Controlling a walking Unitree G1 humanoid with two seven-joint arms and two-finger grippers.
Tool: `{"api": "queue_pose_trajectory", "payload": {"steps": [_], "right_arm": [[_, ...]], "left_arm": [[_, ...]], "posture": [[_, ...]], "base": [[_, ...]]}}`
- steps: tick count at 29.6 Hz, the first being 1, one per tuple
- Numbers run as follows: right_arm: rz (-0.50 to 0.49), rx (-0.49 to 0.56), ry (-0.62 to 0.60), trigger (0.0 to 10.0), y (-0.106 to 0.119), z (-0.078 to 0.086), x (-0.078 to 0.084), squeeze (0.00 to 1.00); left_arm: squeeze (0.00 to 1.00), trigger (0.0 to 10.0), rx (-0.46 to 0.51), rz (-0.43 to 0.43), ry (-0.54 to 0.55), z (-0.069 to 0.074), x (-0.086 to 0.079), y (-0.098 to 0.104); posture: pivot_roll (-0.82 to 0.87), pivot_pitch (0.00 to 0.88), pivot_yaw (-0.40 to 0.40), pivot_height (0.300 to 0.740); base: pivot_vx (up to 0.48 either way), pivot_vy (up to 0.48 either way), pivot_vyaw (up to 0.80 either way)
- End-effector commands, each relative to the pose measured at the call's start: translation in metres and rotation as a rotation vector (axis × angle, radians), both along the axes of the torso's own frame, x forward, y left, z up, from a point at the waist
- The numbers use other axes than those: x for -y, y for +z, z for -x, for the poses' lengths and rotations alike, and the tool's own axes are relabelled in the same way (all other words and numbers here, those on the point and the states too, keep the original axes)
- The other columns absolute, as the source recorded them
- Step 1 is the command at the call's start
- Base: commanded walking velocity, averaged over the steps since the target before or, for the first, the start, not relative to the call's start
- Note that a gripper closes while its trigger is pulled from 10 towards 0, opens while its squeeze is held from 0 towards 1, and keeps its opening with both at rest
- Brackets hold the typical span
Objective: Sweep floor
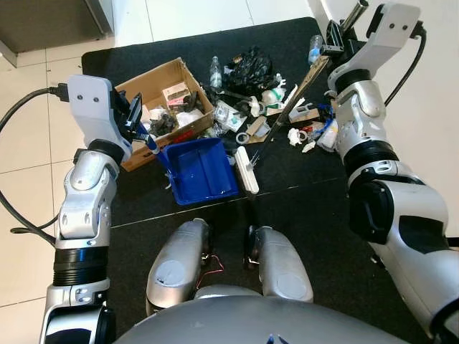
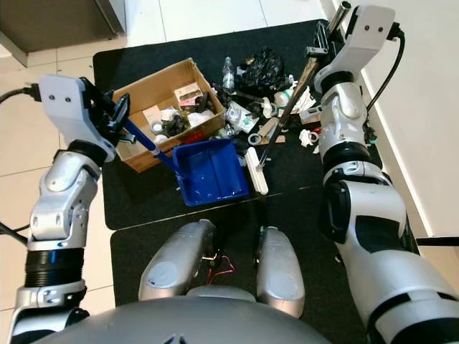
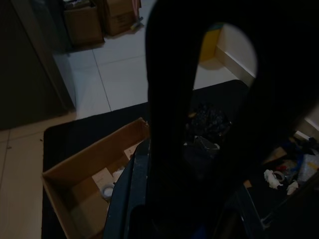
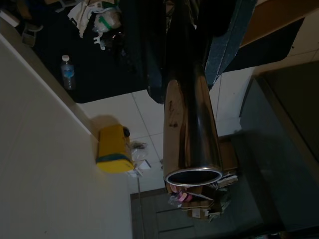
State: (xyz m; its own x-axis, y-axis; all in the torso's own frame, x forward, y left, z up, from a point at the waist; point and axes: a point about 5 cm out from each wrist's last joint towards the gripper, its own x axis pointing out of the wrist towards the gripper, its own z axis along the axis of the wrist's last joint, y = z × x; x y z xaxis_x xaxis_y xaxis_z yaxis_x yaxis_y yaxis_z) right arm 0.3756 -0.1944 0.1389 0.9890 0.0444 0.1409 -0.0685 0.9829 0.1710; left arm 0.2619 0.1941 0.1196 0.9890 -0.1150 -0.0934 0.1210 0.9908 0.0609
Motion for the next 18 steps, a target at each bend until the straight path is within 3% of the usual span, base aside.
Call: {"api": "queue_pose_trajectory", "payload": {"steps": [1, 3, 18], "right_arm": [[-0.004, 0.020, -0.004, 10.0, 0.0034, -0.0004, 0.0015, 0.00], [-0.004, 0.021, -0.004, 10.0, 0.0034, -0.0004, 0.0015, 0.00], [-0.001, 0.021, 0.007, 10.0, 0.0031, -0.0001, 0.0010, 0.00]], "left_arm": [[0.00, 10.0, 0.032, -0.022, 0.001, -0.0012, 0.0004, 0.0057], [0.00, 10.0, 0.034, -0.013, -0.002, -0.0010, 0.0009, 0.0058], [0.00, 10.0, -0.002, -0.024, 0.019, 0.0031, -0.0028, -0.0012]], "posture": [[0.25, 0.086, -0.017, 0.740], [0.25, 0.086, -0.017, 0.740], [0.25, 0.084, -0.022, 0.740]], "base": [[0.000, -0.446, 0.00], [0.000, -0.446, 0.00], [0.000, 0.000, 0.00]]}}
